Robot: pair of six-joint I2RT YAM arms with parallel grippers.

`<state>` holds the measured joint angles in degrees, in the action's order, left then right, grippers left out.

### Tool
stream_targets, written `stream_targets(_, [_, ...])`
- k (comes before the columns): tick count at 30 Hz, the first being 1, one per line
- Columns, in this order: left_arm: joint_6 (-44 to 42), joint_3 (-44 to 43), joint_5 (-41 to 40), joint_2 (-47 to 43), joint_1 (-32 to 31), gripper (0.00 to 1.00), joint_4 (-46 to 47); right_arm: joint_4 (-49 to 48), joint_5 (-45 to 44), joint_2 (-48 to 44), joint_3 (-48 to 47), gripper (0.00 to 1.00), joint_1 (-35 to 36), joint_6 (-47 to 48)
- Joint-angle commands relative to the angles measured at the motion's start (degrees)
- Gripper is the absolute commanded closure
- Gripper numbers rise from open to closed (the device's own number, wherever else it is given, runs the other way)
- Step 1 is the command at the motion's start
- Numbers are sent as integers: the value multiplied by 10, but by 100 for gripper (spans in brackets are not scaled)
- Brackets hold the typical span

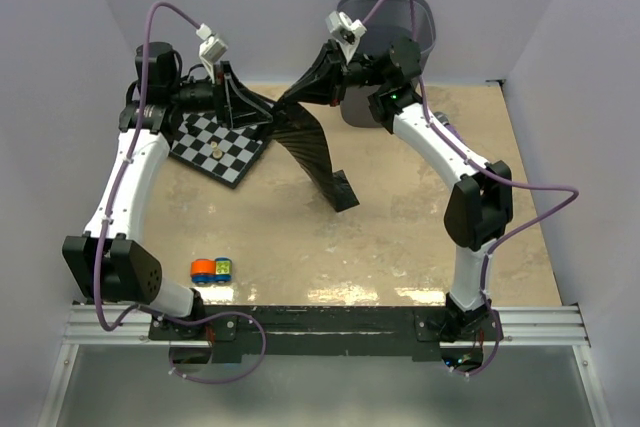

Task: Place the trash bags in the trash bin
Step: Tear the trash bag at the center of the board.

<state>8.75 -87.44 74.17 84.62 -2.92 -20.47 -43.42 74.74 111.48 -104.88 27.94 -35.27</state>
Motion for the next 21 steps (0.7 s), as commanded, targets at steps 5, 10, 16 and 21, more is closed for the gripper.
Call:
stream_targets(5, [-8,-13,33,10,-16,60,10,-21,-3,7,-15,100,-2,-7])
stream_targets(10, [46,-2,41,13,-32,90,74,1,-20,8,-14,100,-3,5])
stream_targets(16, [122,-1,44,11,-24,100,161,30,-65,-21,34,17,-35,-9])
stream_targets(21, [213,18,48,6,-24,100,262,-15,-54,-41,96,2,-32,-37])
